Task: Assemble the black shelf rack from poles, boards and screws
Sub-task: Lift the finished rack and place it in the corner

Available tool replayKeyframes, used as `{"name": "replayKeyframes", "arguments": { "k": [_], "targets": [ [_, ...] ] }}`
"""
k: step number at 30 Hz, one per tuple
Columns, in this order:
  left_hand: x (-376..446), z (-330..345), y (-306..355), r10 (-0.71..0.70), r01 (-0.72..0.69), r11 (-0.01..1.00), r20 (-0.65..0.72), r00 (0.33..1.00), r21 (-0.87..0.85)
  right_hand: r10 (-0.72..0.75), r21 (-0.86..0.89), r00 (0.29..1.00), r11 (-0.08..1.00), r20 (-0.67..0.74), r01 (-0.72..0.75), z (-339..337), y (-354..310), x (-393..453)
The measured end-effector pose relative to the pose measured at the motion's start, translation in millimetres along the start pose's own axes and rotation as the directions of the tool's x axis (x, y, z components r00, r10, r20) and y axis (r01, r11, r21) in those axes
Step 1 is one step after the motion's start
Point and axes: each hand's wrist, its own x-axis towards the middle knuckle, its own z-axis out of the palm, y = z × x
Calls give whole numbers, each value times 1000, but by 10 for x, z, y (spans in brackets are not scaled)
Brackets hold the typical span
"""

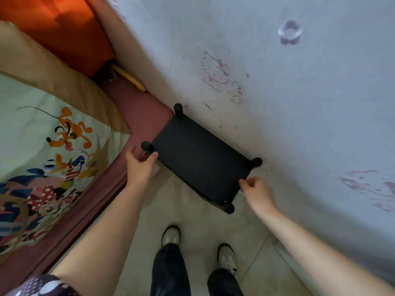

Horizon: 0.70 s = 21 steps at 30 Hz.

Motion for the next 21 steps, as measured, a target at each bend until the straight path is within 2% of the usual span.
{"name": "replayKeyframes", "arguments": {
  "k": [2,3,4,6,8,11,16,21],
  "targets": [
    [184,-52,138,47,-56,993,88,995,101,207,138,978,968,34,-210,71,30,37],
    [277,-53,208,66,-92,980,151,986,174,299,249,952,918,73,-308,99,18,75],
    [358,-49,266,72,-127,960,220,973,248,367,351,923,854,118,-384,121,-9,97],
    [491,-37,345,62,-178,920,320,946,350,414,506,889,733,197,-454,151,-68,147],
    [592,-37,359,47,-203,895,369,928,397,428,590,873,651,235,-478,189,-104,186],
    [689,-33,350,33,-228,873,415,909,430,432,594,870,644,237,-482,247,-159,201],
    [739,29,298,72,-261,862,405,912,434,436,621,878,638,196,-455,274,-196,222],
    [690,91,262,79,-295,853,451,889,431,487,636,862,623,139,-455,266,-100,284]
  ]
}}
